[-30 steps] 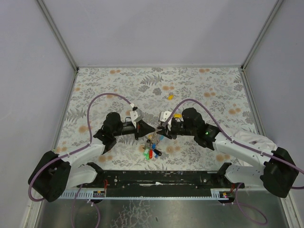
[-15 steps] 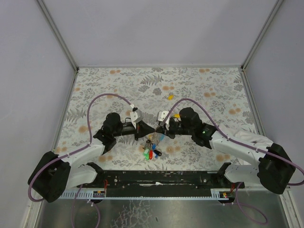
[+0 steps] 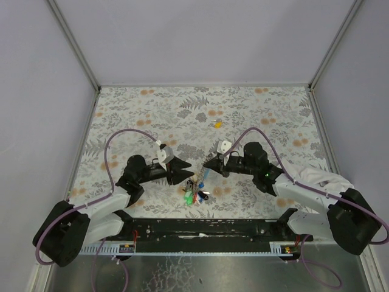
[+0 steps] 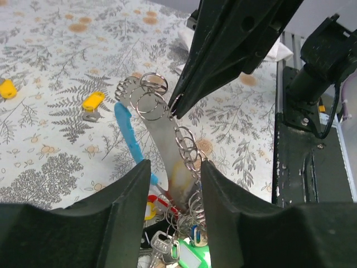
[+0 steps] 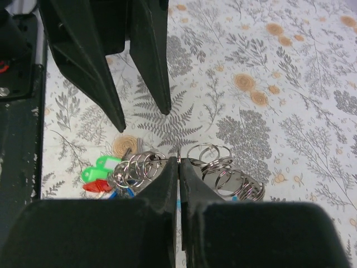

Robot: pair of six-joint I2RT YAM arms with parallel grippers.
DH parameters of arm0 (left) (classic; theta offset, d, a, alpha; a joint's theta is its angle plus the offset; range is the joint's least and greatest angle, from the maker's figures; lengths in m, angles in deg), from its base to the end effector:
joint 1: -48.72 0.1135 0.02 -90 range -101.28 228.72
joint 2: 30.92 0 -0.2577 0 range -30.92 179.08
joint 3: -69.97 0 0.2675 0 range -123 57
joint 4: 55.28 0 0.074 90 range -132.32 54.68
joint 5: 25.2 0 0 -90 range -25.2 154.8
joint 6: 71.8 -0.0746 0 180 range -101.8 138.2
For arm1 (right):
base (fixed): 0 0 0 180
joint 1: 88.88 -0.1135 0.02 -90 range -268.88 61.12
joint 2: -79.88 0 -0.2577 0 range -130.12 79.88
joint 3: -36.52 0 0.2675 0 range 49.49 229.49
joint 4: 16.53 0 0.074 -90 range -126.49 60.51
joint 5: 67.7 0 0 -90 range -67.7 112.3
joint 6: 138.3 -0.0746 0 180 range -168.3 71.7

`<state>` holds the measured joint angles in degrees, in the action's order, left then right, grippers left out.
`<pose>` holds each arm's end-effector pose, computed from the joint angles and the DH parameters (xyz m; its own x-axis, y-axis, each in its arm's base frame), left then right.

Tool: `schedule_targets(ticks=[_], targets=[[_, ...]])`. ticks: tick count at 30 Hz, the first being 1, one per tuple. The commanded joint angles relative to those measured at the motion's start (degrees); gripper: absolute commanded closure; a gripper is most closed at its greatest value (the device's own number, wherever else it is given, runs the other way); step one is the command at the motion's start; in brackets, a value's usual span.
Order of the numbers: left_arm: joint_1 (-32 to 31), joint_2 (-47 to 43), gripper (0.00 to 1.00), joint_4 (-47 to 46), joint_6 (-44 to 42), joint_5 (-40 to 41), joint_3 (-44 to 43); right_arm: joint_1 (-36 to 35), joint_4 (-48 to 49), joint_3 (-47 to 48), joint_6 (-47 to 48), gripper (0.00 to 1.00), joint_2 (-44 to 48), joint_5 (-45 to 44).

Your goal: Put the keys on the keyring

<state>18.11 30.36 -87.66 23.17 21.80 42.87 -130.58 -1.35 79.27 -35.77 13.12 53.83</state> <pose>0.1858 -0.1690 0.1852 -0.1100 -0.0085 -0.9939 0.9531 0.2827 -0.1079 0.1970 0.2278 0.2203 0.0948 -0.1632 -0.9820 -0.9550 0.2635 -0.1360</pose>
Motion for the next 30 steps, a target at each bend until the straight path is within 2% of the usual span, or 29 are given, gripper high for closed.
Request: schedule_targets(ticks=[1,7,11,19,26,30], targets=[[0.49,-1.53,0.56,-12.10,2.17,1.27,2.22,2.08,14.12,0.29,-5.08,1.00,-1.23,7.99],[0.55,-0.57,0.52,-17.21,3.37,0.42,3.11,3.45,25.06,-0.14,-11.55,1.00,-5.49,14.69],[0.81,-0.58,0.51,-19.59,3.70,1.01,3.58,3.55,28.00,0.90,-13.88,1.00,-8.51,18.52],[0.82,1.58,0.53,-24.18,5.31,-1.90,3.70,3.55,28.46,1.38,-14.86,1.00,-10.14,18.30],[0.77,-1.48,0.55,-25.87,5.60,-1.57,4.81,3.55,27.66,1.38,-14.49,1.00,-10.83,19.45],[0.72,0.46,0.56,-28.34,7.84,-5.11,3.47,3.55,26.77,1.33,-13.83,1.00,-10.98,19.80]])
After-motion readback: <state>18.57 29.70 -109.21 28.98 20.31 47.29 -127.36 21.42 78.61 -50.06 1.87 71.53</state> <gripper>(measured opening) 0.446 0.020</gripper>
